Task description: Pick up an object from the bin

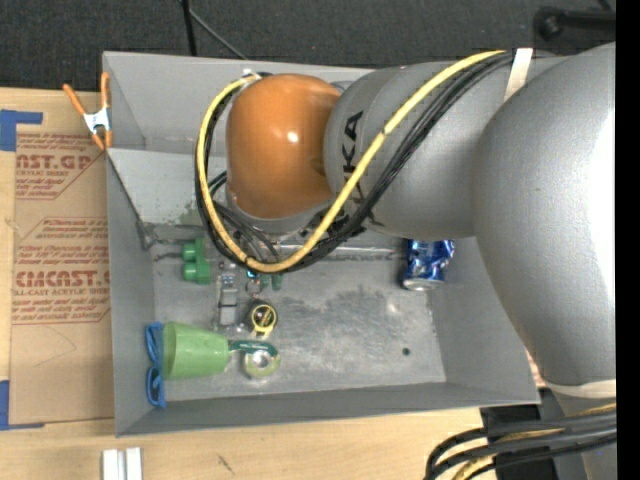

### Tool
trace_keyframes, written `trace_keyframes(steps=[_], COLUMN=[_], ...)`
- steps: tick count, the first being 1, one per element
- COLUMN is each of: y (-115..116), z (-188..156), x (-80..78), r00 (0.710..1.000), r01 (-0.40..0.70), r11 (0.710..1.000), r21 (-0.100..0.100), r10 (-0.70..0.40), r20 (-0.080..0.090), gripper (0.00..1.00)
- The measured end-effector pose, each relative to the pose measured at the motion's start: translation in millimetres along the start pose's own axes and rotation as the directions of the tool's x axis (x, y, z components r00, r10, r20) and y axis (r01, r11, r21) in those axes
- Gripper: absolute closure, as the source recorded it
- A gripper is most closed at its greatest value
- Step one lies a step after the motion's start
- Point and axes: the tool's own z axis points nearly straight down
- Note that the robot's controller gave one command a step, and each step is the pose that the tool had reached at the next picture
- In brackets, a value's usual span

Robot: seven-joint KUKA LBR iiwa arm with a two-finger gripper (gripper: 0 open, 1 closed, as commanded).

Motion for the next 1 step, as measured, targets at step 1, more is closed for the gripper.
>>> trace_keyframes(steps=[1], y=[35.6], z=[115.8], x=[65.2], r00=[0.999], r01=[0.044], r11=[0.999], r21=[0.0], r10=[-0.044], r20=[-0.001], gripper=[0.0])
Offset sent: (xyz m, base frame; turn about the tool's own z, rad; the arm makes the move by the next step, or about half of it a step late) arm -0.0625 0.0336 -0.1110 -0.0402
